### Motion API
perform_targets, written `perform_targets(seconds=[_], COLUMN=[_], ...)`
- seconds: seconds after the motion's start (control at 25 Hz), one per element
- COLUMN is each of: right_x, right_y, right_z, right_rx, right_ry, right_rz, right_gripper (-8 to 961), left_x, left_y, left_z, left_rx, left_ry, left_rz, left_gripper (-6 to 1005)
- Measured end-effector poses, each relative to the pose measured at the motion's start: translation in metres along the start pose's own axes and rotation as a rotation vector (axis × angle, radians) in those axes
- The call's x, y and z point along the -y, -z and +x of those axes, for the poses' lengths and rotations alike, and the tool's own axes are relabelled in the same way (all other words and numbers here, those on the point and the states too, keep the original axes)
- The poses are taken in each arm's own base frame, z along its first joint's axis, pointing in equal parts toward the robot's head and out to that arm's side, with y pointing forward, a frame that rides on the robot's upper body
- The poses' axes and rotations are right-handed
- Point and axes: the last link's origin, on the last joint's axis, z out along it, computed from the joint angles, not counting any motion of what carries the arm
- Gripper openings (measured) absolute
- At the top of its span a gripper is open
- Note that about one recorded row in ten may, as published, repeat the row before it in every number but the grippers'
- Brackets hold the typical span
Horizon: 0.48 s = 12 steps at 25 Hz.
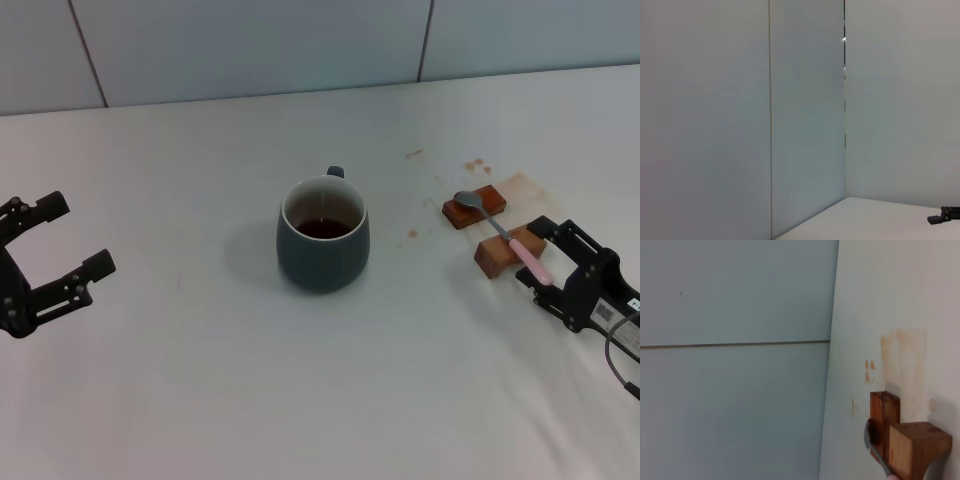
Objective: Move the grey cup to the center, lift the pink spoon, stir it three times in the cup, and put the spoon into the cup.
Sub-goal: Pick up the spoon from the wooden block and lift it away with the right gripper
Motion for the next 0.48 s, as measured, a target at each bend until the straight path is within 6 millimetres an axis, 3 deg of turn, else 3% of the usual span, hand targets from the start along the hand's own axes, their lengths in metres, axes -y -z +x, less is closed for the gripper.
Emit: perform_targets(seconds=[0.28, 0.48], right_x=[0.0039, 0.0041], right_y=[-0.002, -0.0016], right_z=[0.0019, 0.001], right_rx=[0.005, 0.007], right_ry=[-0.01, 0.0], right_rz=[0.022, 0.024], right_gripper=[795, 545], left_x=[0.0014, 0.0018], left_y=[-0.0011, -0.0013], left_z=[0.0019, 0.0026], left_rx=[-0.012, -0.017], left_ry=[-0.003, -0.003], left_rz=[0.007, 0.01], left_gripper=[859, 859])
